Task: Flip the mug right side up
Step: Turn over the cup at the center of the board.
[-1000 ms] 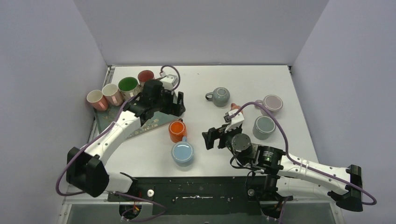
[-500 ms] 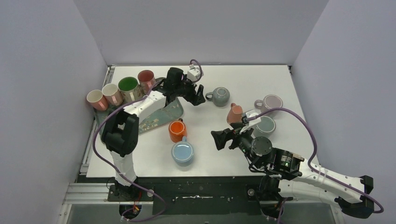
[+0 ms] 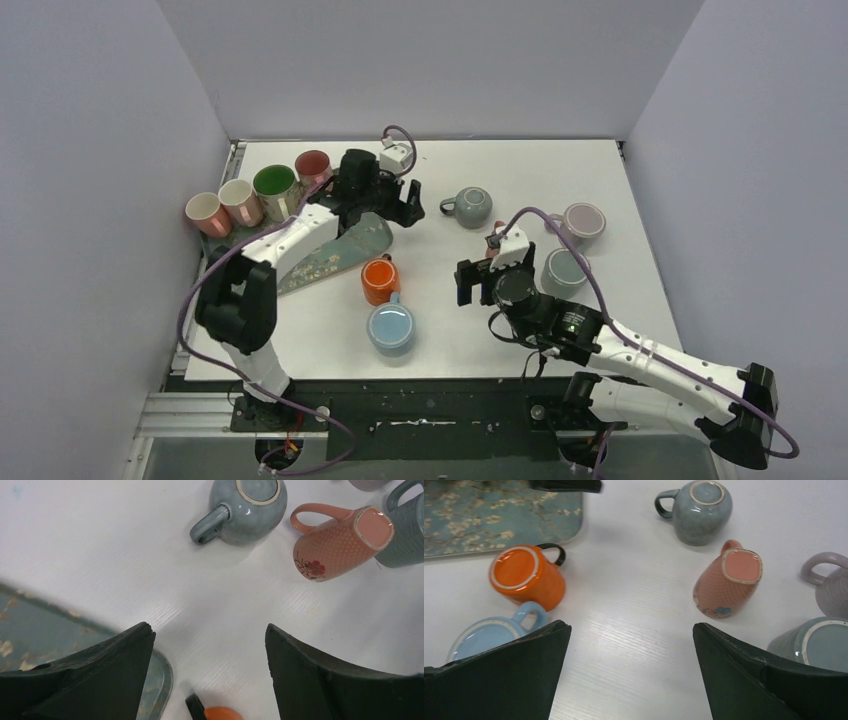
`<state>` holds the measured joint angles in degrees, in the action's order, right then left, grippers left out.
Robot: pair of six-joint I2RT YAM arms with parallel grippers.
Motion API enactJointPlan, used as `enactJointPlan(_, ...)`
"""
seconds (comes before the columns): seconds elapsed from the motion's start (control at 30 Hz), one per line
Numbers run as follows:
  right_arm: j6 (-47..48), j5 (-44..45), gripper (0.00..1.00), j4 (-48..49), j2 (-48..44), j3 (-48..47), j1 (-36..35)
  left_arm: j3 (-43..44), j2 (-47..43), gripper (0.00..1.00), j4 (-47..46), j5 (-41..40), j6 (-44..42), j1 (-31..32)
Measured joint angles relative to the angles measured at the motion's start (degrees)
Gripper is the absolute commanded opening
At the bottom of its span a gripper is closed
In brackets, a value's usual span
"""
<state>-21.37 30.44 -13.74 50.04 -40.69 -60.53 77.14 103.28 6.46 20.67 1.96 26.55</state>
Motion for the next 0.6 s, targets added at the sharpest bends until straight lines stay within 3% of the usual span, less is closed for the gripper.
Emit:
enactJointPlan(0.2, 1.8, -2.4, 1.00, 0.2, 6.9, -2.8, 11.3, -7.8, -17.6, 0.83, 3.6, -6.3, 1.7, -0.5)
enactJointPlan(0.37, 2.4, -9.5, 0.91, 0.3, 16.4, -9.4, 26.2, -15.3, -31.6, 0.84, 3.6, -8.5, 2.6, -0.5)
enactJointPlan(0.47, 2.6, -13.7, 0.83, -0.7, 24.4, -15.8, 33.1, -20.1, -36.8, 0.85, 3.6, -9.4, 3.0, -0.5)
enactJointPlan(0.6, 3.5, -18.2, 0.81, -4.0, 36.8, -25.5, 37.2, -25.0, -39.2, 0.85, 3.8, -10.8, 3.3, -0.5)
